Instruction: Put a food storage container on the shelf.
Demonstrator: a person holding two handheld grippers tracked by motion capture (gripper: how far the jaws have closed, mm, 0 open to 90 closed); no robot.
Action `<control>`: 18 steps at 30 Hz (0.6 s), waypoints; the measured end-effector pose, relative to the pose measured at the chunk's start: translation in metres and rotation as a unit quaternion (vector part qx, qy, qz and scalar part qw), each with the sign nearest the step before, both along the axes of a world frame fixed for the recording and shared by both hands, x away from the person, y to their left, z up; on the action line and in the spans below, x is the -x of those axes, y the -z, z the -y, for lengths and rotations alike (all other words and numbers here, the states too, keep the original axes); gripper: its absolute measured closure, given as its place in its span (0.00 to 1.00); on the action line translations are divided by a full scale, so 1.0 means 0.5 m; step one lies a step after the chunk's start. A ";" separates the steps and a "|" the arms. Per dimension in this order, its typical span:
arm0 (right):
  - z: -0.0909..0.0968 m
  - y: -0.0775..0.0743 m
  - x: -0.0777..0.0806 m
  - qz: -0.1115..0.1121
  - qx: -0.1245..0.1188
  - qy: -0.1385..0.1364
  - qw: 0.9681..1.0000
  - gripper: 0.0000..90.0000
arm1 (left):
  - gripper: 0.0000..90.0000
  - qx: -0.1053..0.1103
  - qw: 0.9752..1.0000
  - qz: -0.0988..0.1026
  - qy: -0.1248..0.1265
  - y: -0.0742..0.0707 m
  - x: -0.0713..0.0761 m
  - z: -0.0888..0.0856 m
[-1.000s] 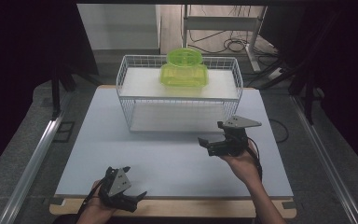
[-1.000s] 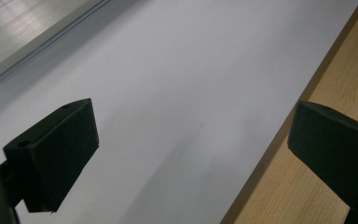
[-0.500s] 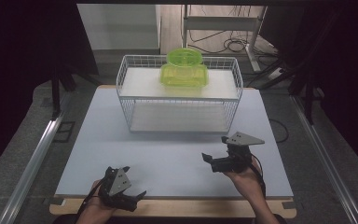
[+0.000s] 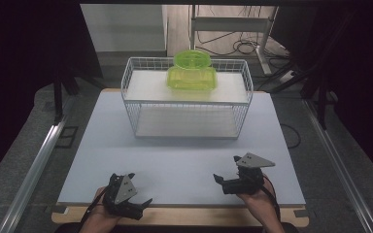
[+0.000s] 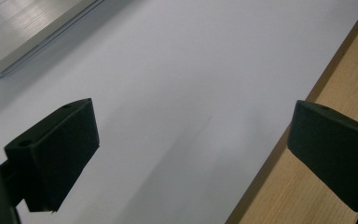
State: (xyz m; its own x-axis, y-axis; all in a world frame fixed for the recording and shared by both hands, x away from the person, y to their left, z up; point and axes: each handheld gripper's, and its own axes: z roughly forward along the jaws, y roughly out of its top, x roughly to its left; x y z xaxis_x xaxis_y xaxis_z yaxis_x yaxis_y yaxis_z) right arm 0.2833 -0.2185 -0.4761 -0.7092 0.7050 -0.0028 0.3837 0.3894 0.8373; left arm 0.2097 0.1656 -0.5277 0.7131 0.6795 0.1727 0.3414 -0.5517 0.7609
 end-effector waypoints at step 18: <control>-0.021 0.056 0.008 -0.020 0.053 -0.015 0.998 0.03 | 0.02 -0.010 1.000 0.006 -0.003 0.005 -0.001 -0.001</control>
